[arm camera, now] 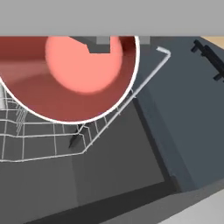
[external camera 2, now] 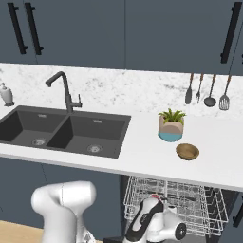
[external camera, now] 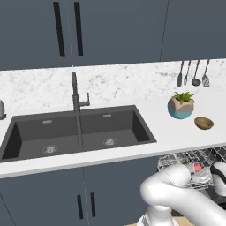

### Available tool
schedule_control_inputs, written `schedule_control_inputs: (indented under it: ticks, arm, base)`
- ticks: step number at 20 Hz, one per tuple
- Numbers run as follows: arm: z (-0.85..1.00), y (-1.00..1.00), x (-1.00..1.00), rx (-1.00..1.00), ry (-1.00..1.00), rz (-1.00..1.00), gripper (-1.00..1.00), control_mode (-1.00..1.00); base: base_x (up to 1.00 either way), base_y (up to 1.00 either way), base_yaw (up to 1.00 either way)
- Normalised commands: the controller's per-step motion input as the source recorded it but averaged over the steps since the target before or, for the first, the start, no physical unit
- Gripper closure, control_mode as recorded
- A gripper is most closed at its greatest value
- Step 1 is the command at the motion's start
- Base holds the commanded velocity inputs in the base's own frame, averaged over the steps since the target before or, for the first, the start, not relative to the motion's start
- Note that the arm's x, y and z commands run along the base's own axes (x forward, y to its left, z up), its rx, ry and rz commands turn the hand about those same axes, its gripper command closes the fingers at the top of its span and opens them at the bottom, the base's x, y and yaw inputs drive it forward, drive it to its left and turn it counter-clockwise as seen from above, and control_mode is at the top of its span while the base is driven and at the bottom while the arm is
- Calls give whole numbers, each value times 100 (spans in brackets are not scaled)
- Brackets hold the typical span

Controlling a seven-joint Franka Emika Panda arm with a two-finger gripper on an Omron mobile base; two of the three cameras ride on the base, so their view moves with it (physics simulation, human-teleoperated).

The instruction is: Pick up the cup and bowl from the counter, place them in the dishwasher, and close the dishwasher door.

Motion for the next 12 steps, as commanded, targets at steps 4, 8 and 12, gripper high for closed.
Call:
schedule_control_inputs:
  ticks: [4, 8, 12]
  arm:
    - [-1, -23, -10, 4, 0, 0, 100, -100]
    - [35, -12, -29, 14, -7, 0, 100, -100]
    - [7, 14, 23, 14, -27, 0, 100, -100]
  base:
    - [0, 0, 0]
    - [0, 0, 0]
    - [0, 0, 0]
